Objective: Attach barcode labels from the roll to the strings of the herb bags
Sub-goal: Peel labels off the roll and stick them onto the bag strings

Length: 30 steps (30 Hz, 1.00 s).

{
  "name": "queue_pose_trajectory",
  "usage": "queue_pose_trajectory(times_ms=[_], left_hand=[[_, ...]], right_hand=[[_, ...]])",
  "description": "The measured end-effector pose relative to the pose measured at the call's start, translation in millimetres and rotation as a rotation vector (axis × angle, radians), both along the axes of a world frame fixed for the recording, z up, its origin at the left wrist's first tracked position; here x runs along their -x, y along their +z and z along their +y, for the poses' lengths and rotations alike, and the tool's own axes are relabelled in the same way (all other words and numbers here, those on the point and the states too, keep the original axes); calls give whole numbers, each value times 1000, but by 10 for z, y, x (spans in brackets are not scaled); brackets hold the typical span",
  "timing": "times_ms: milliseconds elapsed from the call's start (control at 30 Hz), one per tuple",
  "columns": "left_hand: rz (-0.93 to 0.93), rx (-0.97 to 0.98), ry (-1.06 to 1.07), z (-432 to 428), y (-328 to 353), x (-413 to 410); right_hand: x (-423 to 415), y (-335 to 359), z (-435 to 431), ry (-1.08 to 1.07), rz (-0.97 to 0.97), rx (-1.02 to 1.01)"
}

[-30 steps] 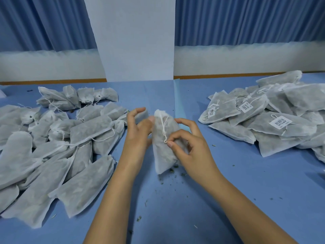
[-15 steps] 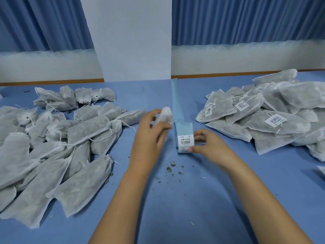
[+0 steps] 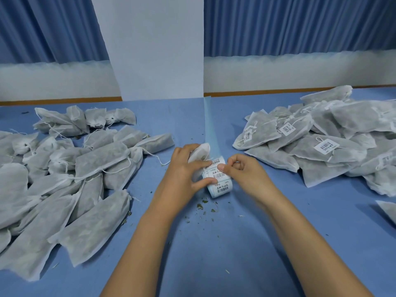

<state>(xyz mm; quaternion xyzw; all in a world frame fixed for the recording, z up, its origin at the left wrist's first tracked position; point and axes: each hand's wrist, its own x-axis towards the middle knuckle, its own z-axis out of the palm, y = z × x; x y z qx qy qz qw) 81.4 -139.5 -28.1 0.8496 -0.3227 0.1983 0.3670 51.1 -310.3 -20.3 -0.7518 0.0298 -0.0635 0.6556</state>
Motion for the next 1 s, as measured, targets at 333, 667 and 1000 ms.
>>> queue_pose_trajectory(times_ms=[333,667,1000], left_hand=[[171,142,79,18,28,-22],[212,343,179,26,68,64],[267,841,233,92,159,105]], right_hand=[[11,18,90,98,-70,93],[49,72,-30,226,46,71],[-97,-101,31,-225,46,-154]])
